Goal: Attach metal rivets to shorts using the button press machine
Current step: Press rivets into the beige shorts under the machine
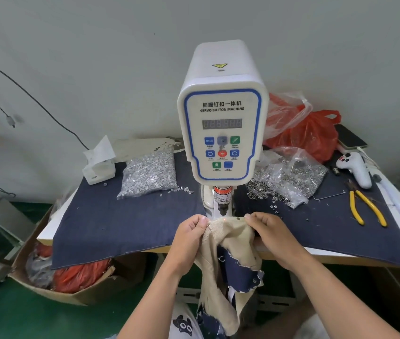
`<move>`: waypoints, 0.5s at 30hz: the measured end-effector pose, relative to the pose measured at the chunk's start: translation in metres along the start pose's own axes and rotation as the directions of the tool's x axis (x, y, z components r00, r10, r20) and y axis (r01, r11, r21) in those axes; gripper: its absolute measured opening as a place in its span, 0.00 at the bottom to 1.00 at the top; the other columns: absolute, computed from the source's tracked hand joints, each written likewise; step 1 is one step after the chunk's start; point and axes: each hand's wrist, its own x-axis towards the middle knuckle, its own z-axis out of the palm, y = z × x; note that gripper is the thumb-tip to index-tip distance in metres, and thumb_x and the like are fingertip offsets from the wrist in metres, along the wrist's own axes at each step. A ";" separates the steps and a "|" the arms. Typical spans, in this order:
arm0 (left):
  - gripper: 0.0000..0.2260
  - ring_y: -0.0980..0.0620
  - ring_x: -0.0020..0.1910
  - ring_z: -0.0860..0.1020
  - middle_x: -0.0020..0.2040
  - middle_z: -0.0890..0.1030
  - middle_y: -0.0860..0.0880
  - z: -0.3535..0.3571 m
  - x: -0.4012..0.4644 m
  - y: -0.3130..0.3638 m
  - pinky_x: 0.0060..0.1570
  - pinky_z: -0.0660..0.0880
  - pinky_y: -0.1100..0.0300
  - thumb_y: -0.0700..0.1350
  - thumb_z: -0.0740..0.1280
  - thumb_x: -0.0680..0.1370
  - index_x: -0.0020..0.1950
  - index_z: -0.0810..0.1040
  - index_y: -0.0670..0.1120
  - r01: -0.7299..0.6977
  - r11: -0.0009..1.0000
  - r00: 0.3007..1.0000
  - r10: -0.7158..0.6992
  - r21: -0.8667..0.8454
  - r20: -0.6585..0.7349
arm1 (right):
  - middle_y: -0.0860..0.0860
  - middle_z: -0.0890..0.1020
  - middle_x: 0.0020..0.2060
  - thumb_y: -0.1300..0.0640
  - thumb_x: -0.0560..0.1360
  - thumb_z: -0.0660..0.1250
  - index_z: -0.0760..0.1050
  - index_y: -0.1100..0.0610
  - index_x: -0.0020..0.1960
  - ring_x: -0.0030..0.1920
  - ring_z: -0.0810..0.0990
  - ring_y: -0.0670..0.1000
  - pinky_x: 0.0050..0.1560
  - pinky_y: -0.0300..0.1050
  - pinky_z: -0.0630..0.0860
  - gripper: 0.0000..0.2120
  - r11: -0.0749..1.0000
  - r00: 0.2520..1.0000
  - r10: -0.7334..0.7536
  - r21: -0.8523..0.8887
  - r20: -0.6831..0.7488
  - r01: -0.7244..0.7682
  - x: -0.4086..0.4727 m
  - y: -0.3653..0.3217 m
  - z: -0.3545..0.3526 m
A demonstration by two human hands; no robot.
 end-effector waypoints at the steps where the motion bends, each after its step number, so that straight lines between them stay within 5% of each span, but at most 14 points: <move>1: 0.23 0.45 0.42 0.66 0.40 0.72 0.44 0.000 0.000 0.001 0.46 0.64 0.47 0.55 0.64 0.81 0.45 0.71 0.34 -0.001 1.000 1.000 0.001 0.001 -0.004 | 0.55 0.71 0.34 0.50 0.82 0.65 0.73 0.54 0.36 0.37 0.68 0.52 0.36 0.45 0.66 0.17 1.000 1.000 -0.003 -0.002 -0.005 0.003 0.000 0.000 0.000; 15: 0.21 0.45 0.40 0.65 0.39 0.70 0.44 0.003 0.001 0.000 0.45 0.64 0.48 0.48 0.61 0.87 0.44 0.70 0.32 -0.019 0.998 0.998 0.022 0.051 -0.052 | 0.54 0.72 0.33 0.50 0.83 0.65 0.73 0.54 0.36 0.36 0.70 0.52 0.39 0.47 0.68 0.17 1.000 1.000 0.021 0.004 0.004 -0.021 0.002 0.003 -0.001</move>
